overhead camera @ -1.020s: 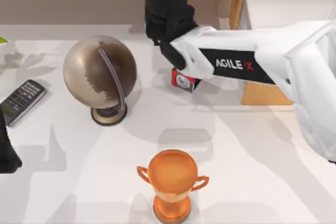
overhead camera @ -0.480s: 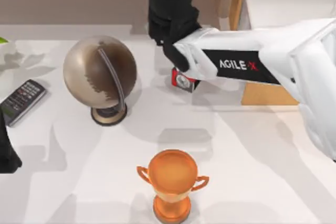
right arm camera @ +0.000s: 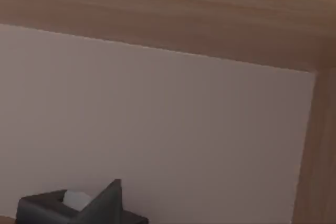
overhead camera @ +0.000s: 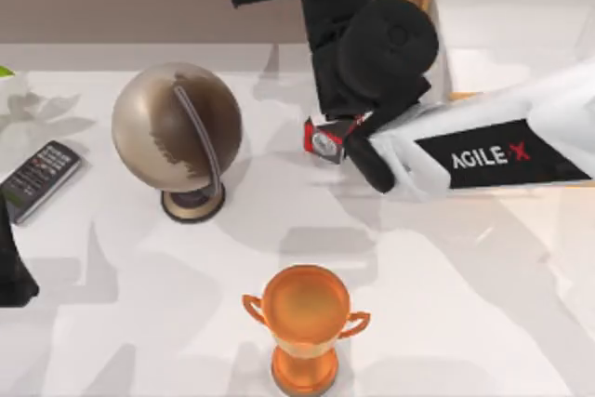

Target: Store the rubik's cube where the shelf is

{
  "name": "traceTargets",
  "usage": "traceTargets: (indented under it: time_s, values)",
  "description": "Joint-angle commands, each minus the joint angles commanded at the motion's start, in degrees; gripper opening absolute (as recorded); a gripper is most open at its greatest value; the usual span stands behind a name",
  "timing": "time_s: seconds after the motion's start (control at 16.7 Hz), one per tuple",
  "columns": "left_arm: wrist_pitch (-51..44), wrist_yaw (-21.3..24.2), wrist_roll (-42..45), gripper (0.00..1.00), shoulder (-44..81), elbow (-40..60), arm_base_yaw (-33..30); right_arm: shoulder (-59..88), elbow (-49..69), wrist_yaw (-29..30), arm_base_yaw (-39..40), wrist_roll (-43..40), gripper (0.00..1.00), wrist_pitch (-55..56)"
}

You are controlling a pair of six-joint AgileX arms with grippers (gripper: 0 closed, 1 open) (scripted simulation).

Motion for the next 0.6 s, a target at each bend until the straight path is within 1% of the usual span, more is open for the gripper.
traceTargets:
  time_s: [0.3,0.6]
  values:
    - [0.0,0.0,0.0,1.0,0.0,0.0,0.0,-9.7,-23.6,-6.9,0.2,-16.7,1.0,17.1]
    - [0.0,0.0,0.0,1.0,0.0,0.0,0.0,-15.1,-45.4,-11.0,-2.4,-35.4,1.0,26.4]
